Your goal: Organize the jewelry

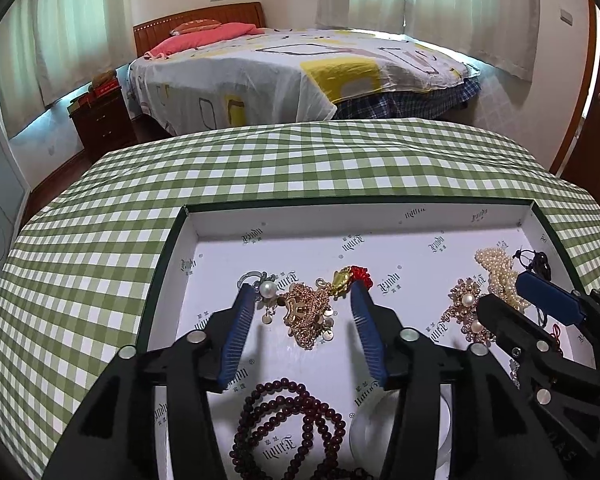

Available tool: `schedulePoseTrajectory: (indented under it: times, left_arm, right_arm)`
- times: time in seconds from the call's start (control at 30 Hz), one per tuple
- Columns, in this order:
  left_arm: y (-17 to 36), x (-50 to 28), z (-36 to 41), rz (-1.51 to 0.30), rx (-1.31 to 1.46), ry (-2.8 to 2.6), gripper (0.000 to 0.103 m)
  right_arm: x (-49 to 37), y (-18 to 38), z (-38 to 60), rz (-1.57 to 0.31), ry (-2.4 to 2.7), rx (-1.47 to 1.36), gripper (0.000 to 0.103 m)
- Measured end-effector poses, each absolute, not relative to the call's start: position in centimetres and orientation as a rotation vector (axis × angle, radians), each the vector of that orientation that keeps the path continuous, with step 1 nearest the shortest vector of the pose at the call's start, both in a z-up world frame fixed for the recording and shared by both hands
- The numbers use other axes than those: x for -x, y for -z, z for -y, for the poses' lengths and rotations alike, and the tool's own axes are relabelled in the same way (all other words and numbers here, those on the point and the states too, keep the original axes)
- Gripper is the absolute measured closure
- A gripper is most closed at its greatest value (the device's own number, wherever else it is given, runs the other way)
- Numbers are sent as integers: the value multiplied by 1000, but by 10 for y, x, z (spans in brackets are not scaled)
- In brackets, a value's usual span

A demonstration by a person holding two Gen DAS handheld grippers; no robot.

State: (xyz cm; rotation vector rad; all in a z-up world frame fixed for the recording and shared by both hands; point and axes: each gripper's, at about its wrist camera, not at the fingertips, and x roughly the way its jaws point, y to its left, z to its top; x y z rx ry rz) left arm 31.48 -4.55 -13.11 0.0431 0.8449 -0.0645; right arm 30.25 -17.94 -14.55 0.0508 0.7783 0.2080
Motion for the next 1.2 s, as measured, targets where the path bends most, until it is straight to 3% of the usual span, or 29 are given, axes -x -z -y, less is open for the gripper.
schedulePoseTrajectory:
  times: [0.3,0.7,1.2]
  left_arm:
    - [128,-309,42,-812,-21,76,33]
    - [111,-280,43,-766,-49,69,31]
    - [74,-183,29,-718,6,6,22]
  right_arm:
    - [-294,139,191,-757,-181,-64,44]
    - [-263,132,208,-745,-142,-93,28]
    - [-174,106,221,-717,-118,-86,24]
